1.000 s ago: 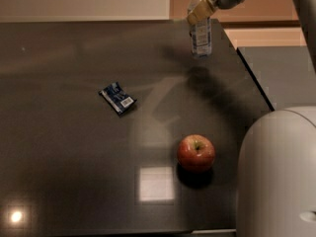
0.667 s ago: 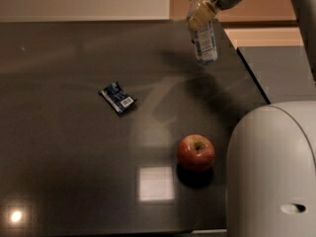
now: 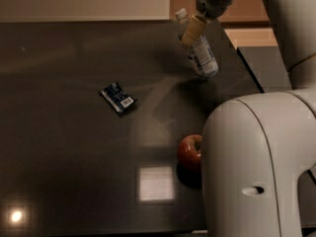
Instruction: Knock blue plastic bottle over
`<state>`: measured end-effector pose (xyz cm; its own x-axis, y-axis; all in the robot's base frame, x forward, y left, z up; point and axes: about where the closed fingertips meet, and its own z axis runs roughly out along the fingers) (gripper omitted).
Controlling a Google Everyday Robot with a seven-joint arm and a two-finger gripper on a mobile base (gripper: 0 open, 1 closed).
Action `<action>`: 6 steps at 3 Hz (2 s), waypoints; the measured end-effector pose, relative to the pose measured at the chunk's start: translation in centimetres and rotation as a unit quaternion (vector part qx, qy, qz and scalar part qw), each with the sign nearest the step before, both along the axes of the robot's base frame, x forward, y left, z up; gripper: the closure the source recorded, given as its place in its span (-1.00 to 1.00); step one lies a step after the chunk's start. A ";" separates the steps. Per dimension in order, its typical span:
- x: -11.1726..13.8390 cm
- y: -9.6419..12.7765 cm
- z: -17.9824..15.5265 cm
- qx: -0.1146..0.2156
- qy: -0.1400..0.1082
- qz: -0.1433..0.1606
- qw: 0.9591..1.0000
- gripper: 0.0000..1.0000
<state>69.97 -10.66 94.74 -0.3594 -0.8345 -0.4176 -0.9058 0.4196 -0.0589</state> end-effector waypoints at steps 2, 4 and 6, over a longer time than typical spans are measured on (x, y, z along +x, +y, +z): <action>-0.8 3.1 -0.2 -0.033 -0.009 0.096 0.995 0.19; -0.5 5.3 -0.3 -0.037 -0.032 0.148 0.988 -0.73; 1.4 6.4 -0.8 -0.027 -0.057 0.142 0.988 -1.00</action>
Offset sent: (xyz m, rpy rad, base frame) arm -0.0723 0.0160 -0.0009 -0.1843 0.1944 0.3892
